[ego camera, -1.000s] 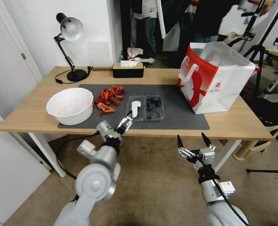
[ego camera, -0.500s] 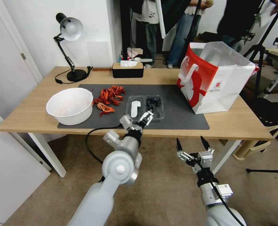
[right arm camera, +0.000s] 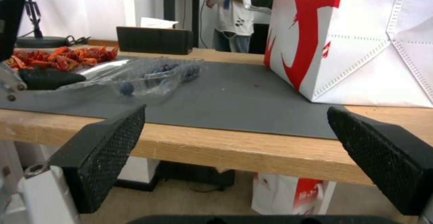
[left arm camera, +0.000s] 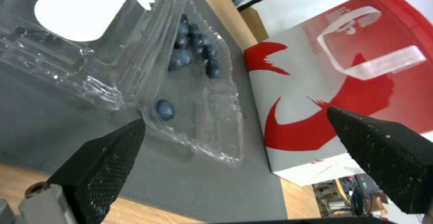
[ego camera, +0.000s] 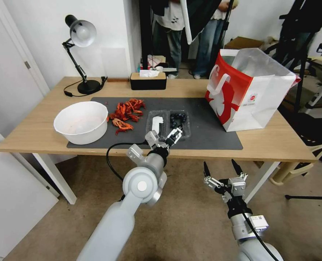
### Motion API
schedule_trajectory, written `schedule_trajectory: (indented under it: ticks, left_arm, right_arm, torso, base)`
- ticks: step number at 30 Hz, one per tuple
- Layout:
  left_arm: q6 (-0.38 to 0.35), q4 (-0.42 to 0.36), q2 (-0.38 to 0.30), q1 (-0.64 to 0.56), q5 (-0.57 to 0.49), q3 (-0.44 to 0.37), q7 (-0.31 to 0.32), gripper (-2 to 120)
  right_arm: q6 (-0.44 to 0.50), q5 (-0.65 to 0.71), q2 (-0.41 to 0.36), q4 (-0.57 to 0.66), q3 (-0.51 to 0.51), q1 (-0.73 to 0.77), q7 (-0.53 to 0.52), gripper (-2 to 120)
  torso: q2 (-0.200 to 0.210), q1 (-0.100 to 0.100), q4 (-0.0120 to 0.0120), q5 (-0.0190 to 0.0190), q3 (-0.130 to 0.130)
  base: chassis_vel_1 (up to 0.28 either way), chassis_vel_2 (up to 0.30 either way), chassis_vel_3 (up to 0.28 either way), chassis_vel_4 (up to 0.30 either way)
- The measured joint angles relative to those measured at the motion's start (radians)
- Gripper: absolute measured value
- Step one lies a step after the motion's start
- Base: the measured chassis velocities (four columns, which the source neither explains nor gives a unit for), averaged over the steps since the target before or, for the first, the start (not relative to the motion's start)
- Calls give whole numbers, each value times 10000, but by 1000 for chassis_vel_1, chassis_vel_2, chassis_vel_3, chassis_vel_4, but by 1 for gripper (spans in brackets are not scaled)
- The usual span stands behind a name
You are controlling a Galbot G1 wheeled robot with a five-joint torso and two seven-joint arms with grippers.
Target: Close the takeout container lid, then place the container into the takeout bag.
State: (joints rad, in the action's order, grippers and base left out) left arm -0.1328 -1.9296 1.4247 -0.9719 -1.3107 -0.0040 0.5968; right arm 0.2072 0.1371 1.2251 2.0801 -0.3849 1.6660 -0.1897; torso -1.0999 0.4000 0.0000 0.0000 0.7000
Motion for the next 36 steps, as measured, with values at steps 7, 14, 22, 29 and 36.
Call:
schedule_trajectory:
  ticks: [7, 14, 22, 29, 36]
  left_arm:
    - [-92, 207, 61, 89, -143, -118, 171, 100]
    - [-173, 271, 113, 123, -274, -182, 359, 100]
    - [-172, 453, 163, 219, -343, -345, 494, 100]
    - [-54, 549, 159, 236, -375, -476, 504, 100]
    - [125, 585, 206, 221, -388, -538, 461, 100]
  right_arm:
    - [0, -31, 6, -60, 15, -55, -21, 100]
    - [7, -32, 2, -95, 50, -89, -25, 100]
    - [35, -74, 3, -141, 101, -108, -32, 100]
    - [46, -120, 11, -166, 164, -150, -36, 100]
    - [95, -172, 14, -201, 186, -79, -37, 100]
  torso:
    - [0, 0, 0, 1, 0]
    - [0, 0, 0, 1, 0]
    - [0, 1, 0, 0, 0]
    - [-1, 0, 0, 1, -1]
    - [-1, -1, 0, 0, -1]
  base:
    - [0, 0, 0, 0]
    - [0, 0, 0, 0]
    - [0, 0, 0, 0]
    - [0, 0, 0, 0]
    - [0, 0, 0, 0]
